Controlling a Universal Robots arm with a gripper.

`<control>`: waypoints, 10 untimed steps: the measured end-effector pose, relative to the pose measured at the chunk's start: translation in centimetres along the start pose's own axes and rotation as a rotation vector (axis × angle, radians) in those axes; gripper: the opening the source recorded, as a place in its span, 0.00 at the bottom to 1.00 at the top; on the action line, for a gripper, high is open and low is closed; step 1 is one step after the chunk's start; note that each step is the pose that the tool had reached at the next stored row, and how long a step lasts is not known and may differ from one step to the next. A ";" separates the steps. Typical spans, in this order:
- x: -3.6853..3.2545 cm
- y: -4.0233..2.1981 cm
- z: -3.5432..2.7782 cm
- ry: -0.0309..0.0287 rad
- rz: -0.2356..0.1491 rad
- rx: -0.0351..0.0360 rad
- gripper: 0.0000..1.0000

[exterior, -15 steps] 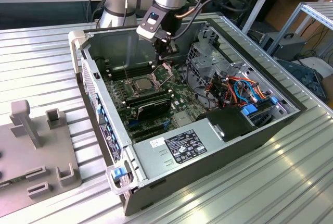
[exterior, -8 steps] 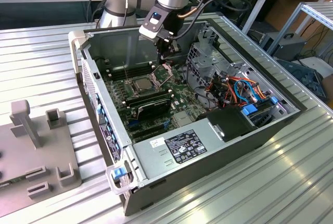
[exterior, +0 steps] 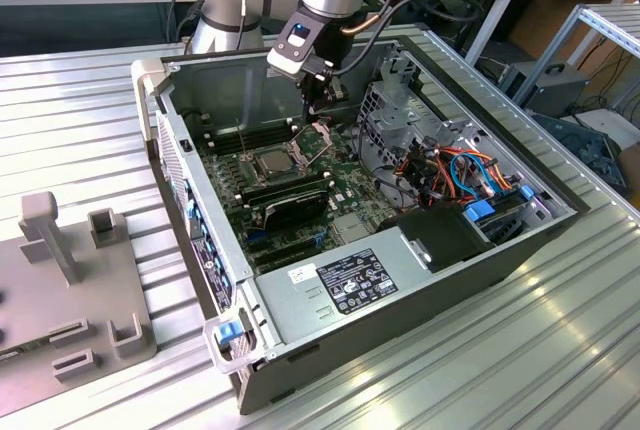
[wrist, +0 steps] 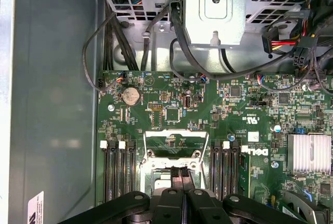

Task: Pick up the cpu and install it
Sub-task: 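Close the cpu cover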

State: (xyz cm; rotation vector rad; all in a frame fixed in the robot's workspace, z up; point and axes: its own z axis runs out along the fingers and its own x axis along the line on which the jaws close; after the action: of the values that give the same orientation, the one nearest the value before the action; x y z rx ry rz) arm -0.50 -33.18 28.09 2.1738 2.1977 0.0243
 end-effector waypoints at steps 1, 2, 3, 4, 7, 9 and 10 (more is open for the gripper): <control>0.00 0.07 0.01 0.0001 0.000 -0.0001 0.11; 0.00 0.24 0.02 0.0000 0.000 0.0000 0.11; 0.00 0.42 0.03 0.0000 0.000 -0.0001 0.11; -0.01 0.82 0.06 -0.0001 0.000 0.0000 0.11; -0.01 1.40 0.11 0.0001 0.000 0.0001 0.11; -0.02 1.65 0.14 0.0000 0.000 0.0000 0.11; -0.02 1.77 0.15 0.0000 0.000 0.0000 0.11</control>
State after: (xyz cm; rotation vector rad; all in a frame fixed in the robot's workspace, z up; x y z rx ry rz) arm 1.28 -33.18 28.03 2.1740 2.1975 0.0244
